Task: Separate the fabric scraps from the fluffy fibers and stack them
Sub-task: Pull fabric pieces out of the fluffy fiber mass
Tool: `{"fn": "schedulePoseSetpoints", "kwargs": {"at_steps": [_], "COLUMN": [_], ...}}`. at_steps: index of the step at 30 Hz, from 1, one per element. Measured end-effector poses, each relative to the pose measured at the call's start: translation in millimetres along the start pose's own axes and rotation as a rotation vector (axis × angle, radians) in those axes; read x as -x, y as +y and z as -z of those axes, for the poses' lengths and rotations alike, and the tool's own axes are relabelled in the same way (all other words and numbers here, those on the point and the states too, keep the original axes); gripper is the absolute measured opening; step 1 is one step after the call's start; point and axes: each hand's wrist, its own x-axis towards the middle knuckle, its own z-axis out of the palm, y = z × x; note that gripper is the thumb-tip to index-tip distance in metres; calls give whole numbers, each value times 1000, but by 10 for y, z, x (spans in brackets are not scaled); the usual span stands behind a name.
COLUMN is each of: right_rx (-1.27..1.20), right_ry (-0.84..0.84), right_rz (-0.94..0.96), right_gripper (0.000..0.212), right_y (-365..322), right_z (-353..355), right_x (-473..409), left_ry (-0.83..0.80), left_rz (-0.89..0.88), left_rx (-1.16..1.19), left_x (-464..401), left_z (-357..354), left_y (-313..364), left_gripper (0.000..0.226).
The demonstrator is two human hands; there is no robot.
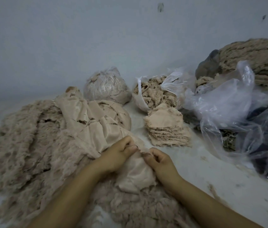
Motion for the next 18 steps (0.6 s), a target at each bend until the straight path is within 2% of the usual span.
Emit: {"fn": "schedulePoseSetpoints", "kwargs": {"at_steps": [2, 4, 7, 11, 14, 18], "right_rx": [-50, -107, -76, -111, -89, -142], "right_ry": [60, 52, 125, 304, 350, 397], "right_rz": [-34, -63, -64, -31, -22, -17], "right_gripper": [29, 22, 18, 25, 31, 26], "right_y": [17, 26, 13, -49, -20, 17], "right_z": [24, 18, 4, 60, 76, 69], "right_x": [-24, -26, -81, -132, -110, -131], "left_ry": [121, 203, 190, 323, 404, 446], "left_rz": [21, 17, -25, -23, 8, 20], "left_rx": [-27, 60, 130, 31, 93, 125], "left_x": [-47, -78, -145, -255, -255, -271], "left_z": [-89, -201, -408, -457, -452, -429], "left_y": [26, 76, 142, 44, -83, -122], "left_gripper": [21, 23, 18, 25, 33, 40]}}
